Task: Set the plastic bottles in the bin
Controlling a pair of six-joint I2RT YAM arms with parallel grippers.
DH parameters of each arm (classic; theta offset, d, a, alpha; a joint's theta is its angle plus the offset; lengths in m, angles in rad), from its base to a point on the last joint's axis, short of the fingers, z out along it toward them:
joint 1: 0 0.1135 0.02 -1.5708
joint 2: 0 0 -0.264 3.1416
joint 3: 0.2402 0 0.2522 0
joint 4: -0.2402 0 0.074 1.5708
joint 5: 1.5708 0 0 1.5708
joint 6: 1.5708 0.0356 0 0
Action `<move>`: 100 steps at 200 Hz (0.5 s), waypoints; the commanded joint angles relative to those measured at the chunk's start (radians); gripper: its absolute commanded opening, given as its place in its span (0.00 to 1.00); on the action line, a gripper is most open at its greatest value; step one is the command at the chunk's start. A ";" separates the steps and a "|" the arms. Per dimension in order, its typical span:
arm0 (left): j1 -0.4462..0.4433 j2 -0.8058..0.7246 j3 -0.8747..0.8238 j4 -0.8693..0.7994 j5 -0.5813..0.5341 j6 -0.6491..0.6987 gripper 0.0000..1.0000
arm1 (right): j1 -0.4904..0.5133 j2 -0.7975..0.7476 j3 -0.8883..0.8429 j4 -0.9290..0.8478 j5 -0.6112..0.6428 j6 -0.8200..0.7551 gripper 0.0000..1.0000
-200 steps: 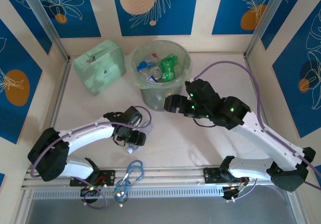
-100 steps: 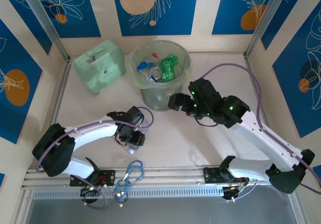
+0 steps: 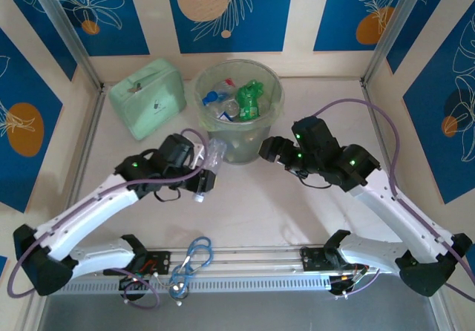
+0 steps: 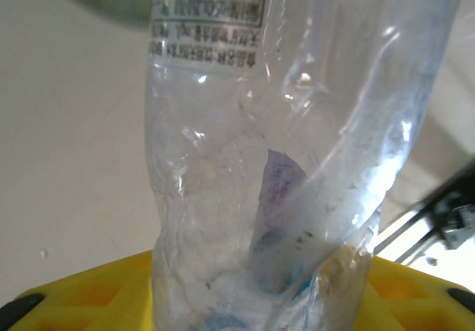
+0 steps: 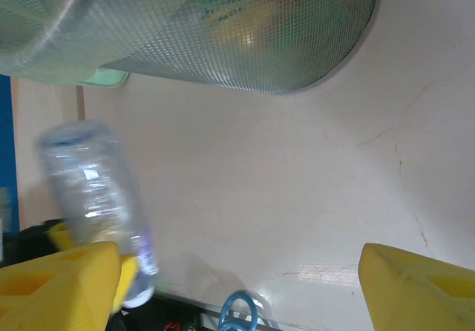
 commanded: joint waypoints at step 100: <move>0.007 0.536 0.992 -0.199 -0.348 0.495 0.54 | -0.024 -0.134 0.029 -0.085 0.015 -0.011 0.84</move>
